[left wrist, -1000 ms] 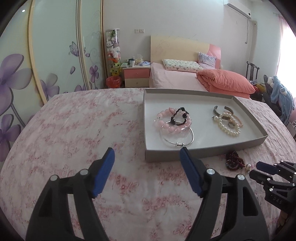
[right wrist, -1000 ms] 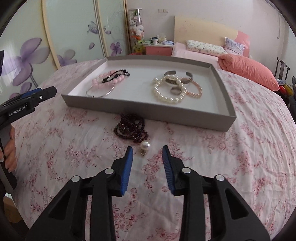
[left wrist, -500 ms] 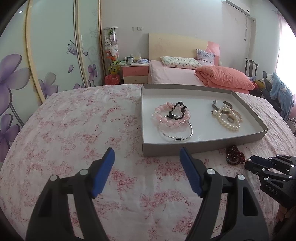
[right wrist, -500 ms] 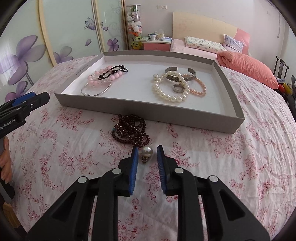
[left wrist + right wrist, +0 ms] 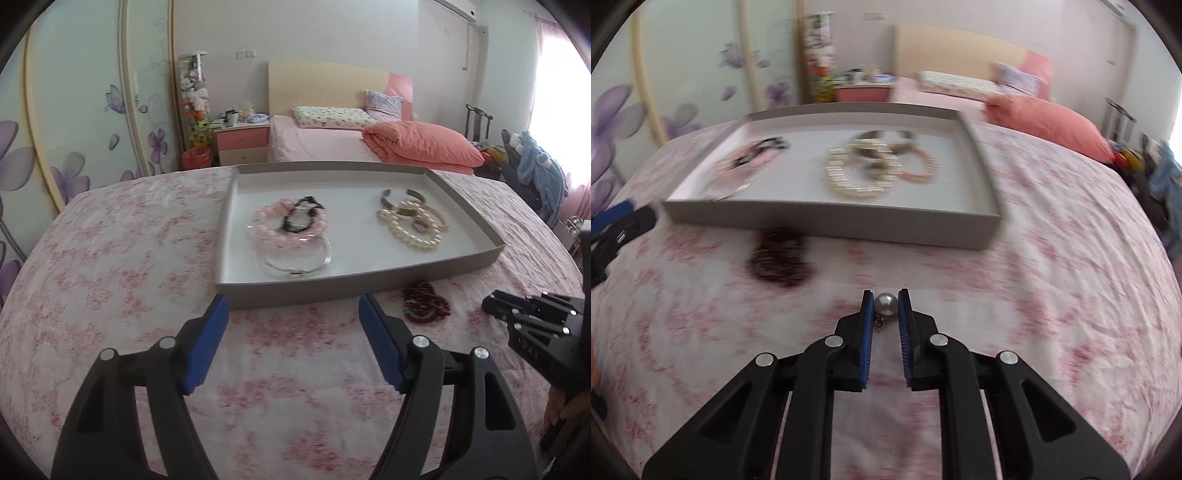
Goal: Organize jewelry
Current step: 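Close the left gripper on the dark red bead necklace while the right holds the earring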
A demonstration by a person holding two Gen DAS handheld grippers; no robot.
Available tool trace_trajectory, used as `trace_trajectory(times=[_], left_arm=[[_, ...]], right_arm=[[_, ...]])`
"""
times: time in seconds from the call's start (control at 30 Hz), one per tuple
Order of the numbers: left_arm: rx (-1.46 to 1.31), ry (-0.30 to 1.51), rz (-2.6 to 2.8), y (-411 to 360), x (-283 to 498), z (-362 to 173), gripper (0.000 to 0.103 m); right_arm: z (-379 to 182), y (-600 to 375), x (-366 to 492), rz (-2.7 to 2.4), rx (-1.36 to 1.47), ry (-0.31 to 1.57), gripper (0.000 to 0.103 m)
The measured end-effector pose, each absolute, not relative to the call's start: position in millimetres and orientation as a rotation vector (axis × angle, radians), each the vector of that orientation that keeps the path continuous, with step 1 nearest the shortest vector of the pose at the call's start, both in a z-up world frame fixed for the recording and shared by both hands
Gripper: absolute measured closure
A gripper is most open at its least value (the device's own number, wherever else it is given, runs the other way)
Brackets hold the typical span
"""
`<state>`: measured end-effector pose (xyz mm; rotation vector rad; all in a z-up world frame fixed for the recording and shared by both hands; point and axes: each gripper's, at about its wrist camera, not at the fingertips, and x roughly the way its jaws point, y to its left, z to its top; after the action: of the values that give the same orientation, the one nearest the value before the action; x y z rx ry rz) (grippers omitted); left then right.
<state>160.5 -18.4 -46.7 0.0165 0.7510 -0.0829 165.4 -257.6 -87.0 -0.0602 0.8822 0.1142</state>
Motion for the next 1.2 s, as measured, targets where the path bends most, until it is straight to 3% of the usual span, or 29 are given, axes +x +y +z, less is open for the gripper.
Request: trace_trajectory(times=[0.63, 0.73, 0.9, 0.97, 1.2], left_arm=[[0.059, 0.92, -0.179, -132.9, 205.5, -88.5, 0.033], [0.066, 0.922, -0.153, -135.5, 209.9, -91.8, 0.041], [0.071, 0.902, -0.147, -132.1, 209.1, -90.6, 0.077], [0.056, 0.902, -0.158, -127.3, 208.3, -90.1, 0.084], [0.072, 0.899, -0.138, -86.9, 189.8, -88.8, 0.086]], right_arm=[[-90.5, -289.0, 163.7, 0.085, 0.036, 0.882, 0.089], [-90.6, -289.4, 164.1, 0.09, 0.043, 0.883, 0.088], [-90.6, -289.4, 164.0, 0.092, 0.045, 0.883, 0.088], [-90.6, -289.4, 163.9, 0.091, 0.045, 0.883, 0.088], [-89.9, -281.0, 163.3, 0.107, 0.003, 0.882, 0.089]])
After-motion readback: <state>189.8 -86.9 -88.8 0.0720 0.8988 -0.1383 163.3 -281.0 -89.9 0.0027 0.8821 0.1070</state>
